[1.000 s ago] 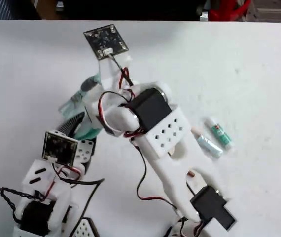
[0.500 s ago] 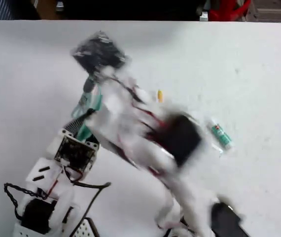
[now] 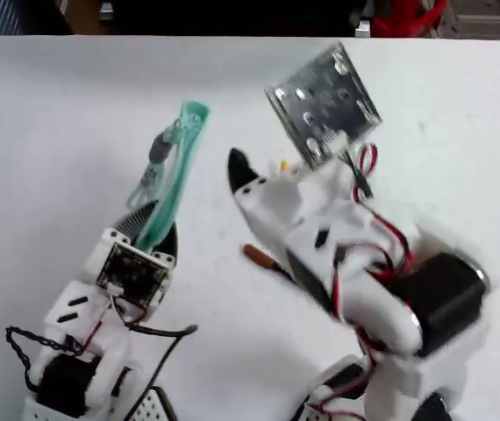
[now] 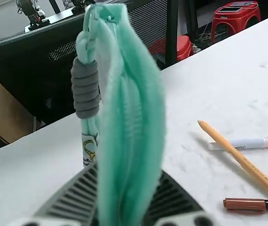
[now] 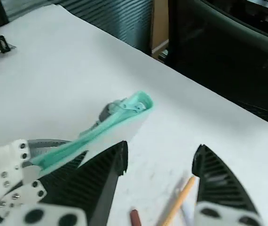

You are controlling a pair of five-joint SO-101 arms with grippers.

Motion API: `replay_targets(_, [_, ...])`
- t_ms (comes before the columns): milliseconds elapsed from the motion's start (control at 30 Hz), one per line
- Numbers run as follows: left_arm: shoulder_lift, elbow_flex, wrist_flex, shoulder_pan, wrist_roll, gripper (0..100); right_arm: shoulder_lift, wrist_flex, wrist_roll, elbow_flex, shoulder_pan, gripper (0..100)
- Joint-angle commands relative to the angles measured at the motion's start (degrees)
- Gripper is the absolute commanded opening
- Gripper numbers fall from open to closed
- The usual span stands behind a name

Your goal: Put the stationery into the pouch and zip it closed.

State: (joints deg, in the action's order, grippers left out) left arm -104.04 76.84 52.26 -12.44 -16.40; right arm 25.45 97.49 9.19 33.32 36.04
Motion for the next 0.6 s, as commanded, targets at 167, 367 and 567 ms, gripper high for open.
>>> replay_targets(167, [-0.31,-10.99,6.07,-1.98,8.62,2,-0.57,0.75,21.63,1.41,2.95,14.1])
replay_targets(367, [11.82,-15.03,9.93,-9.98,5.36,2,-2.15,-0.84,22.77,1.32,6.11,1.5])
replay_targets(567, [21.85,-18.11,7.82,-5.93,5.36,2,-9.19,-1.10,22.77,1.85,5.85,2.2])
